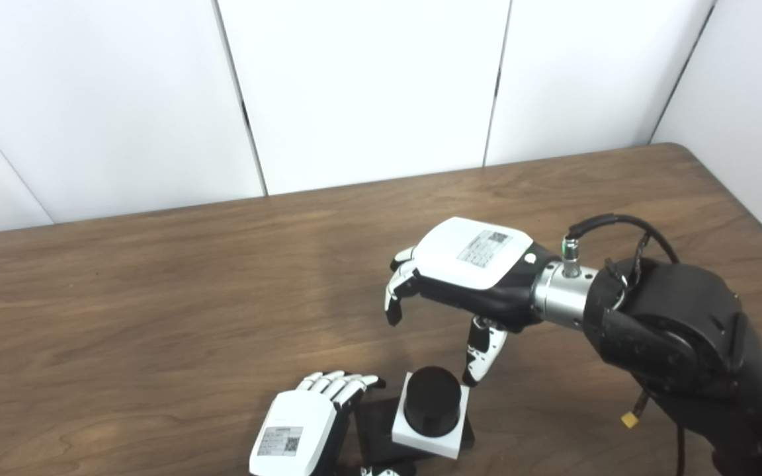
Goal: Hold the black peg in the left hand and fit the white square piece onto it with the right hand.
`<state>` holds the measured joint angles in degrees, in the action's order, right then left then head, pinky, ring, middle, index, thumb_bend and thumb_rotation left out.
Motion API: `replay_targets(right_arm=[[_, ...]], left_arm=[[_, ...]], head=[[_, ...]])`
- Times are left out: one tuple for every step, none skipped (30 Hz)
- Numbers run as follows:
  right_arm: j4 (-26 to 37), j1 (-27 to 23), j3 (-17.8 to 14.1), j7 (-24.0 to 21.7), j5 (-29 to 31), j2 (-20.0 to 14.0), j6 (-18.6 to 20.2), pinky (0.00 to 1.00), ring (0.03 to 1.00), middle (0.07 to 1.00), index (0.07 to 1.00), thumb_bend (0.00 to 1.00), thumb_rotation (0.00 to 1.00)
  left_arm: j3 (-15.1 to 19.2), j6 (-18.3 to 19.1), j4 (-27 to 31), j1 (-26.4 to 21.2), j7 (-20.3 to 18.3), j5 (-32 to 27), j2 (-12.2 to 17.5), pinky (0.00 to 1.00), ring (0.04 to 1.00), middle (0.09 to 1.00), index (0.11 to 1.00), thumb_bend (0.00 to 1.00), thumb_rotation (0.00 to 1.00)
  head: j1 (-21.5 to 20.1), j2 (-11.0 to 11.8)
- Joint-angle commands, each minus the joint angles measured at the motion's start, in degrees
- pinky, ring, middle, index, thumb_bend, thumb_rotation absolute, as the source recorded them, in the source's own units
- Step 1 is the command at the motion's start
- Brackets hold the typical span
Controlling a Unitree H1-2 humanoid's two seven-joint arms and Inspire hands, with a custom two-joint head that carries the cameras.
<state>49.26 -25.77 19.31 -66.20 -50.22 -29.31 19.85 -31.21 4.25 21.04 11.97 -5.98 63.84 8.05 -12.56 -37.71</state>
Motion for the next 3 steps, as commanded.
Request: replay_targets(right_arm=[[0.0, -2.0, -1.6, -0.6, 0.4, -1.4, -1.9, 0.81, 0.881, 0.773, 0.663, 0.86, 0.09], [-0.2, -2.1, -1.9, -0.4, 0.6, -1.6, -2.0, 0.80, 0.880, 0.771, 0.666, 0.86, 0.08], [-0.3, -2.3, -2.2, -0.3, 0.8, -1.8, -2.2, 0.80, 0.878, 0.768, 0.667, 0.87, 0.08]], left_arm=[[0.3, 0.6, 2.7, 0.3, -2.1, 1.1, -0.4, 0.82, 0.804, 0.779, 0.753, 0.82, 0.57], [0.6, 0.8, 3.8, 0.0, -3.2, 1.3, -0.7, 0.82, 0.804, 0.778, 0.752, 0.82, 0.58], [0.9, 1.1, 5.0, -0.3, -4.4, 1.5, -1.0, 0.81, 0.801, 0.776, 0.752, 0.81, 0.59]], head=[[0.0, 0.1], [0.0, 0.1], [0.0, 0.2]])
